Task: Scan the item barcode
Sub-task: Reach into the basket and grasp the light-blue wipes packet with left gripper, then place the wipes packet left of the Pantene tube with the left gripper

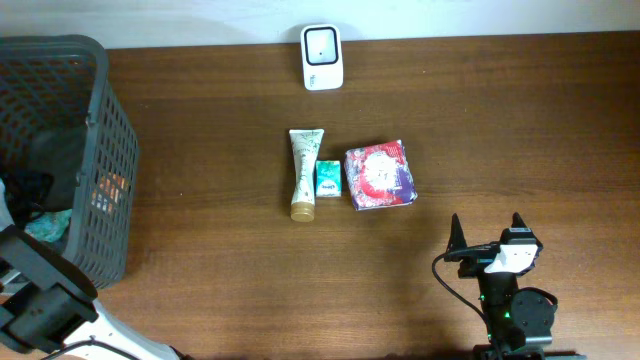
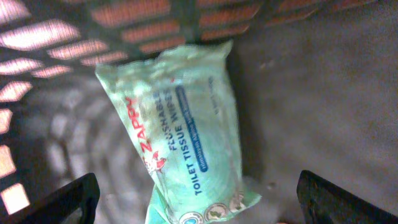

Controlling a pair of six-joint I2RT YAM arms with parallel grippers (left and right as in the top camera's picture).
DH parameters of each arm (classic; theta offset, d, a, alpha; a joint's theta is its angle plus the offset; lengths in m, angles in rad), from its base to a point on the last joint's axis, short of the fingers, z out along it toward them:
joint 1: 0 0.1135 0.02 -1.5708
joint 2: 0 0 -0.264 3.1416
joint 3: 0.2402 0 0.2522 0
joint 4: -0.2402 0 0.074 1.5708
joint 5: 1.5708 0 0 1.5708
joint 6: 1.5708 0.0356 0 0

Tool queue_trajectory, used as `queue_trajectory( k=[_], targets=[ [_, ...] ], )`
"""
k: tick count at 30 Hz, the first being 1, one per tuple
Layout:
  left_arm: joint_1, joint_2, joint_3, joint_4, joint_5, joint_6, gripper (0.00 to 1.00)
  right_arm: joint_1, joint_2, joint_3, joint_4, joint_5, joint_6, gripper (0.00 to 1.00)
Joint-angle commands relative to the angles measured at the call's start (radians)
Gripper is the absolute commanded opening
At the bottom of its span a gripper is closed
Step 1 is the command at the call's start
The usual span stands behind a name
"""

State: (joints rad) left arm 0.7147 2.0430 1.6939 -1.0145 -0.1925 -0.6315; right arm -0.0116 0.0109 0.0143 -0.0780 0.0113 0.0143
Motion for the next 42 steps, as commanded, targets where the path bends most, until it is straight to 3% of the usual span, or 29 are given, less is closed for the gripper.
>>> queue_trajectory(
  k=[1,5,8,11,14,18,22,28,35,42],
  targets=[
    [0.003,0.013,-0.069,0.053,-0.014,-0.053,1.0,0.005,-0.007,-0.009,-0.003,0.008,-0.006,0.99],
    [0.003,0.02,-0.143,0.147,-0.015,-0.053,0.99,0.005,-0.007,-0.009,-0.003,0.008,-0.006,0.98],
    [0.003,0.02,-0.166,0.194,-0.016,-0.019,0.86,0.005,-0.007,-0.009,-0.003,0.008,-0.006,0.99],
    [0.003,0.02,-0.171,0.195,-0.015,-0.019,0.8,0.005,-0.007,-0.009,-0.003,0.008,-0.006,0.99],
    [0.003,0.022,-0.171,0.195,-0.015,-0.001,0.62,0.005,-0.007,-0.009,-0.003,0.008,-0.006,0.99],
    [0.003,0.037,-0.174,0.18,-0.014,0.046,0.59,0.005,-0.007,-0.009,-0.003,0.008,-0.006,0.99],
    [0.003,0.065,-0.175,0.151,-0.014,0.046,0.37,0.005,-0.007,-0.009,-0.003,0.008,-0.006,0.99],
    [0.003,0.056,-0.125,0.072,0.017,0.046,0.23,0.005,-0.007,-0.009,-0.003,0.008,-0.006,0.99],
    [0.003,-0.113,0.195,-0.106,0.259,0.046,0.26,0.005,-0.007,-0.009,-0.003,0.008,-0.006,0.99],
    [-0.004,-0.406,0.273,-0.047,0.64,0.047,0.26,0.005,-0.007,-0.009,-0.003,0.008,-0.006,0.99]
  ],
)
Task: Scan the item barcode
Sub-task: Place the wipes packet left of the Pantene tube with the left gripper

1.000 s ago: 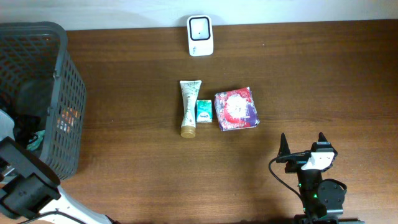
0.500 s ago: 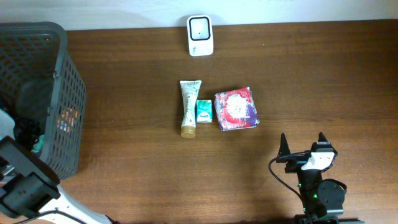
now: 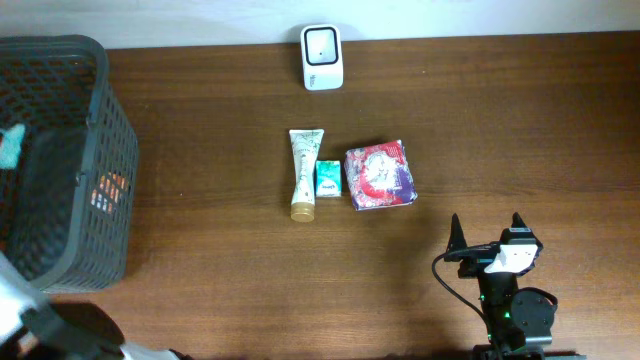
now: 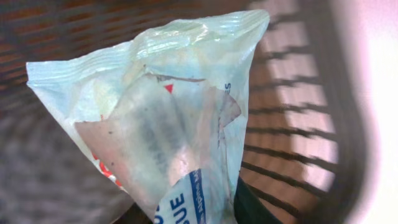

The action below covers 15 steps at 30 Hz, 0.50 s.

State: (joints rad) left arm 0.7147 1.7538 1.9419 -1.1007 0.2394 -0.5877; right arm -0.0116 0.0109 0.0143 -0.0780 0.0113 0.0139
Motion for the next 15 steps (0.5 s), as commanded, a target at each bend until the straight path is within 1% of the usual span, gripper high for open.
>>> queue_trajectory(
  k=[1,2,4,6,7,8,9,10,11,13,14,15],
  targets=[
    [-0.019,-0.149,0.025,0.063,0.226,0.032,0.31,0.005,-0.007,-0.009,-0.003,0.008,-0.006,0.99],
    [-0.045,-0.175,0.025,0.084,0.237,0.08,0.31,0.005,-0.007,-0.009,-0.003,0.008,-0.006,0.99],
    [-0.138,-0.2,0.025,0.09,0.272,0.175,0.32,0.005,-0.007,-0.009,-0.003,0.008,-0.006,0.99],
    [-0.223,-0.198,0.024,0.09,0.315,0.236,0.32,0.005,-0.007,-0.009,-0.003,0.008,-0.006,0.99],
    [-0.296,-0.196,0.024,0.089,0.318,0.285,0.33,0.005,-0.007,-0.009,-0.003,0.008,-0.006,0.99],
    [-0.397,-0.196,0.024,0.089,0.318,0.345,0.34,0.005,-0.007,-0.009,-0.003,0.008,-0.006,0.99],
    [-0.47,-0.194,0.024,0.089,0.314,0.381,0.35,0.005,-0.007,-0.009,-0.003,0.008,-0.006,0.99],
    [-0.575,-0.186,0.024,0.089,0.299,0.435,0.36,0.005,-0.007,-0.009,-0.003,0.008,-0.006,0.99],
    [-0.643,-0.177,0.023,0.083,0.254,0.455,0.36,0.005,-0.007,-0.009,-0.003,0.008,-0.006,0.99],
    [-0.797,-0.139,0.023,0.046,0.071,0.459,0.36,0.005,-0.007,-0.009,-0.003,0.008,-0.006,0.99],
    [-0.864,-0.108,0.023,0.018,-0.023,0.459,0.39,0.005,-0.007,-0.009,-0.003,0.008,-0.006,0.99],
    [-0.922,-0.072,0.023,-0.006,-0.092,0.459,0.39,0.005,-0.007,-0.009,-0.003,0.008,-0.006,0.99]
  ],
)
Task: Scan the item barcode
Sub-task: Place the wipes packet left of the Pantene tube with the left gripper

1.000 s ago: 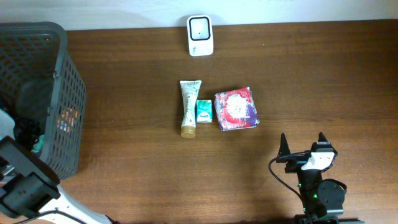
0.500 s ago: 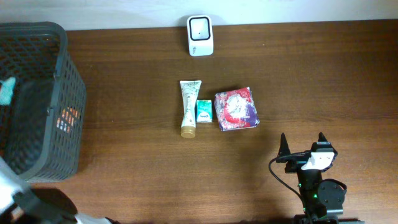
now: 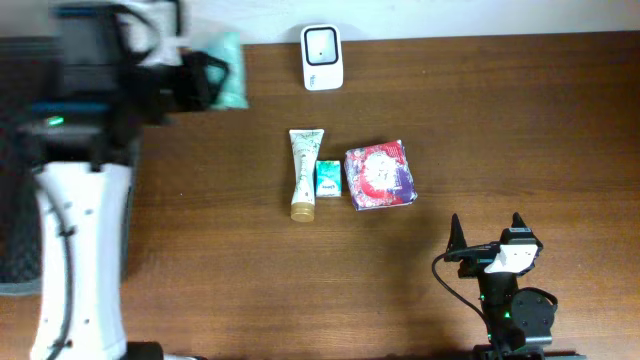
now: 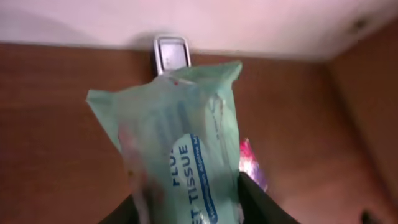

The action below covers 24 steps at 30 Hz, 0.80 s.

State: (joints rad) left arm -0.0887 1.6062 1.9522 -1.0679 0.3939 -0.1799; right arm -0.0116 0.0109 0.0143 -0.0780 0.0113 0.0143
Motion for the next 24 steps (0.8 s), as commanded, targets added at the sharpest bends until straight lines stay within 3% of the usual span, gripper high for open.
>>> queue_trajectory(
  k=[1,5,12,14,17,21,24],
  targets=[
    [-0.168,0.12,0.012,-0.062,-0.301,0.051,0.39,0.005,-0.007,-0.009,-0.003,0.008,-0.006,0.99],
    [-0.28,0.295,0.012,-0.132,-0.475,0.051,0.38,0.005,-0.007,-0.009,-0.003,0.008,-0.006,0.99],
    [-0.301,0.545,0.012,-0.211,-0.481,0.05,0.38,0.005,-0.007,-0.009,-0.003,0.008,-0.006,0.99],
    [-0.301,0.603,0.012,-0.207,-0.481,0.05,0.42,0.005,-0.007,-0.009,-0.003,0.008,-0.006,0.99],
    [-0.301,0.64,0.012,-0.205,-0.481,0.05,0.5,0.005,-0.007,-0.009,-0.003,0.008,-0.006,0.99],
    [-0.298,0.641,0.039,-0.212,-0.49,0.045,0.51,0.005,-0.007,-0.009,-0.003,0.008,-0.006,0.99],
    [-0.25,0.641,0.152,-0.296,-0.507,-0.096,0.55,0.005,-0.007,-0.009,-0.003,0.008,-0.006,0.99]
  ],
)
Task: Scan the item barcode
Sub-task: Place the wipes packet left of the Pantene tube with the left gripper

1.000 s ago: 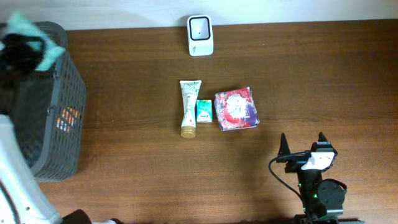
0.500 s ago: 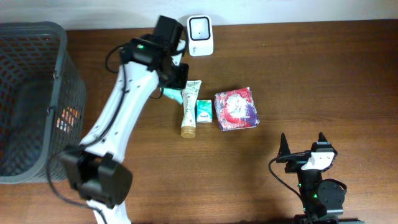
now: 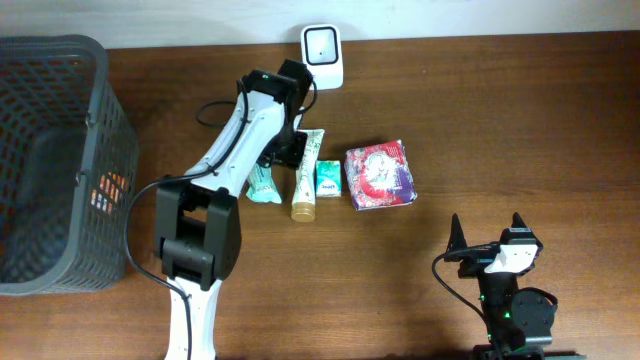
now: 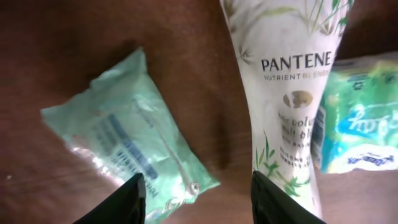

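Observation:
The pale green flushable-wipes pack lies flat on the table, just left of the white Pantene tube. My left gripper hangs open just above the gap between pack and tube, holding nothing. Its dark fingers frame the pack's lower corner and the tube. The white scanner stands at the table's far edge, behind the gripper. My right gripper rests open at the near right, away from all items.
A small teal tissue pack and a red-purple packet lie right of the tube. A dark mesh basket with some items inside stands at the left end of the table.
My left gripper held the wipes pack in the air near the scanner. Now the pack lies on the table left of the tube, and the gripper is open above it.
First my left gripper was open over the wipes pack inside the basket. Then it was shut on the pack, raised within the basket. Then it held the pack over the table toward the scanner. Now the pack lies beside the tube, released.

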Controlling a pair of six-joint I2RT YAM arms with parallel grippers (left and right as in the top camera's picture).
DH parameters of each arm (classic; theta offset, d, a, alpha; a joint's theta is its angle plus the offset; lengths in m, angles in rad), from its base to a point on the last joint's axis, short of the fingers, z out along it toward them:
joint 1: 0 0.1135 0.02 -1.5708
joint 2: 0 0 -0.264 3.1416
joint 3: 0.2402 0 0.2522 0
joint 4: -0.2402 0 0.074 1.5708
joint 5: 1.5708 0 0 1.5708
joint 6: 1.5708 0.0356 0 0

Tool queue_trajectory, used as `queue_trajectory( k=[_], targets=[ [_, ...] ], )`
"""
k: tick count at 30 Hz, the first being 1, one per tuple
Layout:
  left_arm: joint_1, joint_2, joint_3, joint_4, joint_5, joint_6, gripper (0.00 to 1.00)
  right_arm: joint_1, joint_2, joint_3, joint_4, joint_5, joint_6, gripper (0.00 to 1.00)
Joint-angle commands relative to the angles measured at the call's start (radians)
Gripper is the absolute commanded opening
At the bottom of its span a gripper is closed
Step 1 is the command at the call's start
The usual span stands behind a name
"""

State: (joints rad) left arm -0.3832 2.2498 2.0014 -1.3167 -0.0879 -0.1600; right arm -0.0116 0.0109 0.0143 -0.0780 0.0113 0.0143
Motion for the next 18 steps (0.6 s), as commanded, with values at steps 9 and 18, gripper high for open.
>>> queue_trajectory(
  k=[9,18],
  targets=[
    [0.184,0.061,0.101,-0.15,0.079,-0.258,0.86,0.005,-0.007,-0.009,-0.003,0.008,-0.006,0.99],
    [0.182,0.112,-0.006,-0.045,0.231,-0.257,0.62,0.005,-0.007,-0.009,-0.003,0.008,-0.006,0.98]
  ],
)
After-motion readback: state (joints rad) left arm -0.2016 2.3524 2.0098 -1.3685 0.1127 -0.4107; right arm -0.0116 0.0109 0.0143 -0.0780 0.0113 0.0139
